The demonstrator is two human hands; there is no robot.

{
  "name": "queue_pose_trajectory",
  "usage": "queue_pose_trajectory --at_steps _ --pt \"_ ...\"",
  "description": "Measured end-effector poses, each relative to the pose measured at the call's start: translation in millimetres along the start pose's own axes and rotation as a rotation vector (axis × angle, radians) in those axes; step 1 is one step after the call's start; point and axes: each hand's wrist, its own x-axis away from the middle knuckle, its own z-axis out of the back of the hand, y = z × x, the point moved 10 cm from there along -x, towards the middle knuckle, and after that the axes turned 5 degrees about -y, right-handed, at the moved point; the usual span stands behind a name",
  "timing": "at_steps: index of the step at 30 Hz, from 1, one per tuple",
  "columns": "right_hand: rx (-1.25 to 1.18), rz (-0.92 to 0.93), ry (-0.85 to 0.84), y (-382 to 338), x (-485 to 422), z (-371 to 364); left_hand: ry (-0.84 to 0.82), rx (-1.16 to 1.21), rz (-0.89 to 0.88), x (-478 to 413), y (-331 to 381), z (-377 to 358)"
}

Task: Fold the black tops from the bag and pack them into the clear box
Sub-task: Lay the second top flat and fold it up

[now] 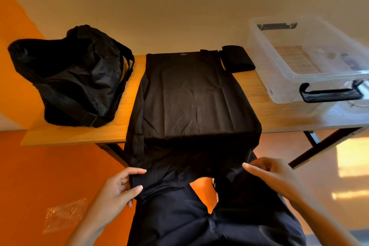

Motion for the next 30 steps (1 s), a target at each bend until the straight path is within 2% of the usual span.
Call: queue_pose_trajectory --at_steps 5,7,10,13,17,19,22,24,27,30 --pt "0.034 -0.034 0.153 -9 -15 13 0.001 -0.081 -0.023 -2 4 -4" --pt "0.010 -0.078 0.111 -8 -25 10 -0.004 -0.117 -0.046 -1 6 -5" --pt "-0.190 -0.129 0.016 -9 -39 -8 0.023 -0.122 -0.053 -1 5 0" --pt "-0.389 -0.140 0.108 0 -48 -8 0.099 -0.067 -0.104 3 14 4" --pt "-0.467 -0.116 0.200 -8 -23 5 0.254 -0.040 -0.185 16 19 12" --pt "-0.546 -0.084 0.280 -7 -4 19 0.312 0.016 -0.155 22 9 18" --pt "-0.556 -0.035 0.304 0 12 28 0.331 0.057 -0.086 28 -2 20" --pt "-0.572 0.017 0.216 -2 16 24 0.317 0.042 -0.051 29 -5 18" --pt "-0.661 0.075 -0.020 -9 17 14 0.336 0.024 -0.031 29 -7 20" --pt "-0.595 0.099 -0.096 -14 21 18 0.387 0.085 -0.008 29 -8 25"
